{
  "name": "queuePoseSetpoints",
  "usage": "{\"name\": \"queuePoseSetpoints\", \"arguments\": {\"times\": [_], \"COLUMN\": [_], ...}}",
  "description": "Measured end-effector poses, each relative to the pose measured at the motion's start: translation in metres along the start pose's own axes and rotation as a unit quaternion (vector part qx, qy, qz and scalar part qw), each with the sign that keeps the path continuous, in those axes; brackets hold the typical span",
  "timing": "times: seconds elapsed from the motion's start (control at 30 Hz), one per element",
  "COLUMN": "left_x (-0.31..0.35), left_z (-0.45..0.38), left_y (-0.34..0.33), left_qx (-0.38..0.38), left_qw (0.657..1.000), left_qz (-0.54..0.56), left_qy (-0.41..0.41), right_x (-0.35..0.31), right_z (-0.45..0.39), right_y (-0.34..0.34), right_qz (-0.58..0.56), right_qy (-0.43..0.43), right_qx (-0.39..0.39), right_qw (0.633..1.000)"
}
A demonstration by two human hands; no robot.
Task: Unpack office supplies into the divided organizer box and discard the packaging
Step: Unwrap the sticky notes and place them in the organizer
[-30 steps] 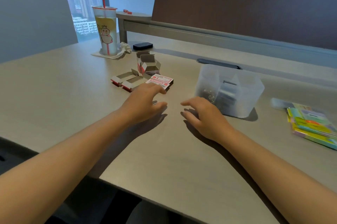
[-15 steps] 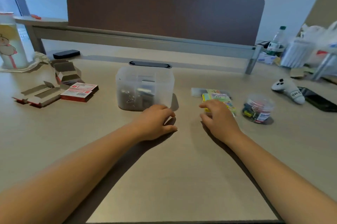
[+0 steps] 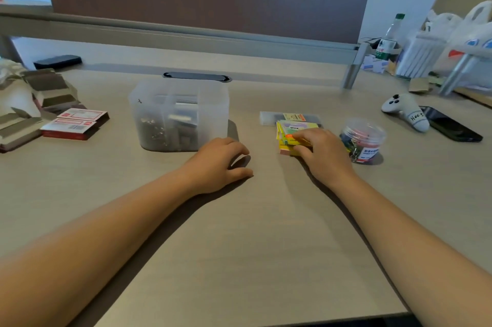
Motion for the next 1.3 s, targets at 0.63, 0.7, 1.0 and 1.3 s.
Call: {"name": "queuePoseSetpoints", "arguments": {"times": [0.63,0.7,1.0,1.3], "left_x": [-0.019,-0.021,-0.022,-0.026], "left_z": [0.023,0.024,0.031,0.032], "left_y": [0.028,0.029,0.029,0.035], "left_qx": [0.181,0.182,0.168,0.203], "left_qw": [0.853,0.854,0.861,0.868], "left_qz": [0.485,0.483,0.473,0.441], "left_qy": [0.070,0.064,0.078,0.104], "right_x": [-0.087,-0.087,-0.084,-0.087], "right_z": [0.003,0.001,0.004,0.001], "right_y": [-0.006,-0.006,-0.014,-0.009], "right_qz": [-0.431,-0.416,-0.390,-0.436], "right_qy": [0.019,0.022,0.035,0.030], "right_qx": [-0.014,0.013,0.034,0.037], "right_qw": [0.902,0.909,0.920,0.899]}}
Point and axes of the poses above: each hand's wrist, its own z-axis away from the middle knuckle, its own y-axis out of the back of the hand, x = y × z, the point moved 3 cm from there along -z, towards the middle knuckle, and after that the axes turned 5 degrees about -x, right-handed, at the moved point
